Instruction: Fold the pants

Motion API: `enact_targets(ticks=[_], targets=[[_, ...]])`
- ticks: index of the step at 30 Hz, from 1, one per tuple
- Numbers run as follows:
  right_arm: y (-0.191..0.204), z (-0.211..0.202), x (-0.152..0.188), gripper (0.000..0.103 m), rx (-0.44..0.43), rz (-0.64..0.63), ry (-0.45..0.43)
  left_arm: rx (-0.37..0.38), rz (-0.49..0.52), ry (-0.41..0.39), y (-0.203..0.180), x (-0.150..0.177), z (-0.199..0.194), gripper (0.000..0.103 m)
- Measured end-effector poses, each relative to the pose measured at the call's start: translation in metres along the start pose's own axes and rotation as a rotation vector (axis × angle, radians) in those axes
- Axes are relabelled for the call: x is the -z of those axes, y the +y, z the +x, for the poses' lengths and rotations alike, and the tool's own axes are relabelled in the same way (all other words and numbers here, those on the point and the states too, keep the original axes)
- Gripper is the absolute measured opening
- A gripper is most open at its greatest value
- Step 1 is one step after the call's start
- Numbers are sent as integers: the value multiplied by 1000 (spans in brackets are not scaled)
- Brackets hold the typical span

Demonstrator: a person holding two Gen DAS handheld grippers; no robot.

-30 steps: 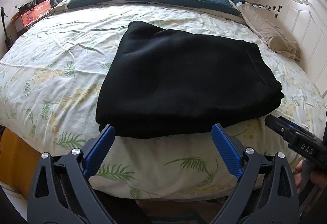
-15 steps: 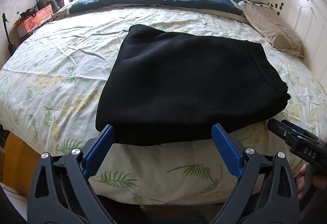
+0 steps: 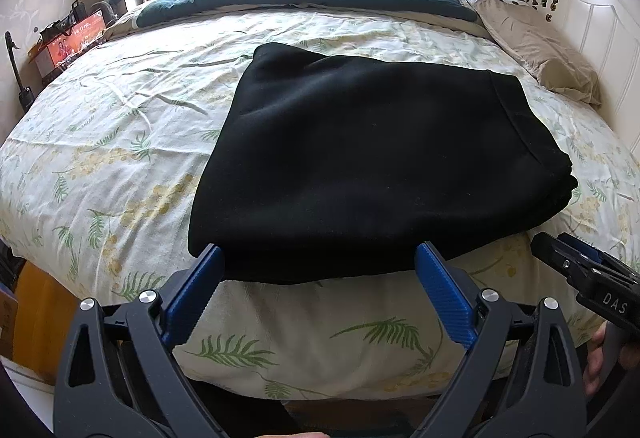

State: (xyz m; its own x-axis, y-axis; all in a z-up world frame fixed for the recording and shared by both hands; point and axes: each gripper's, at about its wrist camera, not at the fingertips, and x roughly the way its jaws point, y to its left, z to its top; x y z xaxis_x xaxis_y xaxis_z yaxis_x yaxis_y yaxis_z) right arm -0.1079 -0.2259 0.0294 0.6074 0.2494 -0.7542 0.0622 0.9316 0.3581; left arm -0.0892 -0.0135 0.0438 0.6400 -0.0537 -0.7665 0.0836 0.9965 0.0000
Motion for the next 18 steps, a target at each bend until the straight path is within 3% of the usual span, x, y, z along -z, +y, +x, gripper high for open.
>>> enact_targets(ticks=[18], targets=[[1, -2, 3, 74, 2, 6, -3, -25, 3, 9, 1, 3, 2, 97]])
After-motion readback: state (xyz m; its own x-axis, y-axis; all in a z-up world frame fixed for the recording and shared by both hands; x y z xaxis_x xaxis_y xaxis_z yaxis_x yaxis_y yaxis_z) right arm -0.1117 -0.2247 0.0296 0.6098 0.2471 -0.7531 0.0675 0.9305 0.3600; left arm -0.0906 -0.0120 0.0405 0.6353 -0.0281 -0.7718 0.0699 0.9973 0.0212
